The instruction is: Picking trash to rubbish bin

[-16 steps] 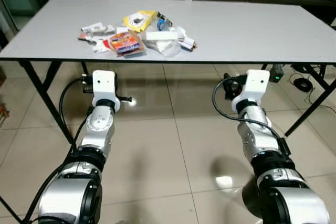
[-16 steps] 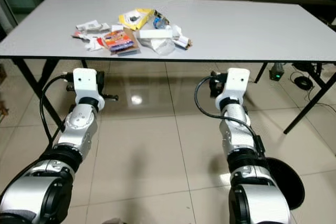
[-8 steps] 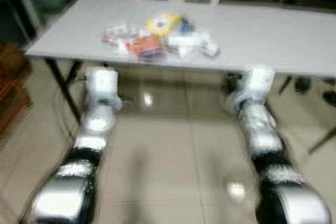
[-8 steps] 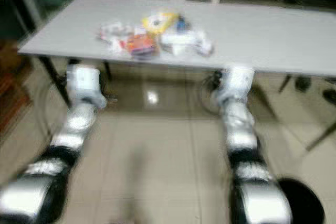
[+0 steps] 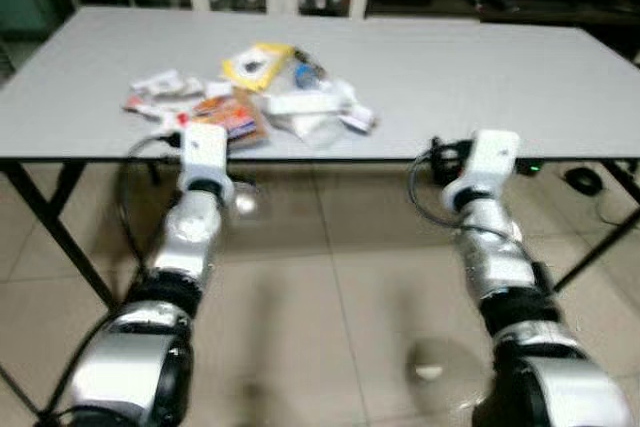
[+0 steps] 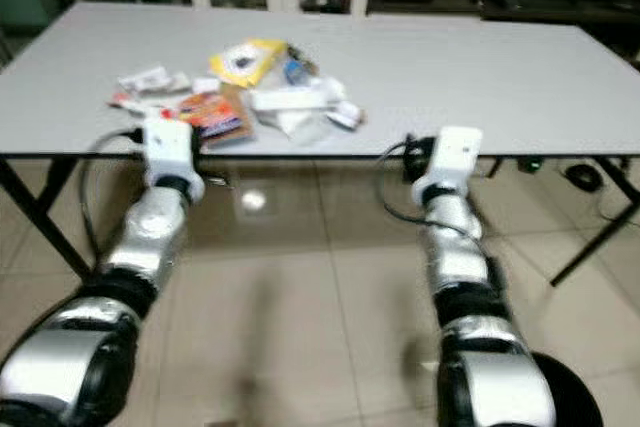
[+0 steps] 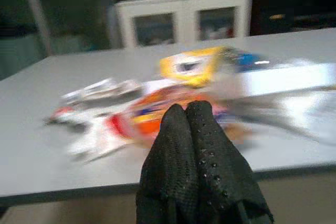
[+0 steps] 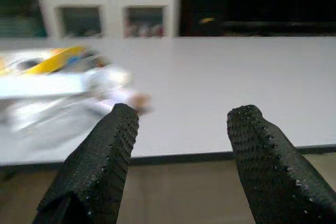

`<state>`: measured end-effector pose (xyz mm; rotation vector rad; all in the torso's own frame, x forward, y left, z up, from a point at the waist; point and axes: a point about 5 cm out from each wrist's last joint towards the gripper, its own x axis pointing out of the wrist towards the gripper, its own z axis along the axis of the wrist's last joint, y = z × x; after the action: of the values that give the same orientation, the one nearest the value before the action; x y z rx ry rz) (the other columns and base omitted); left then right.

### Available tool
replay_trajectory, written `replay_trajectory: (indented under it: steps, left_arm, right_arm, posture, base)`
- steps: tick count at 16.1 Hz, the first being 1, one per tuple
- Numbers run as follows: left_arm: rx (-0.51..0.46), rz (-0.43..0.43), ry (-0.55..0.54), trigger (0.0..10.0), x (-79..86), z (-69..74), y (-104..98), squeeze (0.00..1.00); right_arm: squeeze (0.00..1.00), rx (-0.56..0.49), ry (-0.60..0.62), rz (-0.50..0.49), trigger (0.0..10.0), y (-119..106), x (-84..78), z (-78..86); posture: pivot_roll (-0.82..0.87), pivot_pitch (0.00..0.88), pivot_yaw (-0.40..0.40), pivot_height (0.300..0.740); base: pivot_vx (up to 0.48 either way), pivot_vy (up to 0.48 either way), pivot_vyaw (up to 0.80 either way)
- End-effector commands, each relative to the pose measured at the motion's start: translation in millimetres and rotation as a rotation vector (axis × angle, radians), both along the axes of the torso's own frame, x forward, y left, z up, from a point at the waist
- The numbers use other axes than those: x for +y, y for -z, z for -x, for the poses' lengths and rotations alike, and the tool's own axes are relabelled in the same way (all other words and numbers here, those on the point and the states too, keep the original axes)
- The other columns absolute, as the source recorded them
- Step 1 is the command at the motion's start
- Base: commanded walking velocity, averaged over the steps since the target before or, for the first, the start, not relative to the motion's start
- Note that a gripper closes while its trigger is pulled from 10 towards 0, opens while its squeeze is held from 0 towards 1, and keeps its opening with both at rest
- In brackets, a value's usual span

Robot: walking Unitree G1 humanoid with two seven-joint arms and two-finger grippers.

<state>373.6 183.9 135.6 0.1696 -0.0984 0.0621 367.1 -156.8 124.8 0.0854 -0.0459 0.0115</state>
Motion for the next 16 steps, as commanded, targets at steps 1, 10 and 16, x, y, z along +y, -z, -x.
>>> replay_trajectory:
  steps: [1, 10, 16]
  left_arm:
    - [-0.003, -0.005, 0.015, 10.0, -7.1, -1.3, -1.3, 0.0]
    - [-0.11, -0.045, 0.035, 10.0, -16.4, -3.0, -19.4, 1.0]
    - [-0.334, -0.141, 0.089, 10.0, -41.1, -0.7, -56.6, 1.0]
  right_arm:
    - [0.0, -0.015, 0.023, 0.011, 10.0, -6.1, -10.0, -2.1]
    - [1.0, -0.168, -0.003, -0.059, 10.0, -39.3, -9.0, -6.7]
    - [1.0, -0.334, -0.051, -0.014, 10.0, -70.1, 5.3, -3.8]
  posture:
    - [0.03, 0.0, -0.042, 0.74]
    - [0.03, 0.0, -0.047, 0.74]
    - [0.03, 0.0, -0.048, 0.74]
  base:
    - [0.48, 0.0, 0.0]
    - [0.138, 0.0, 0.0]
    - [0.0, 0.0, 0.0]
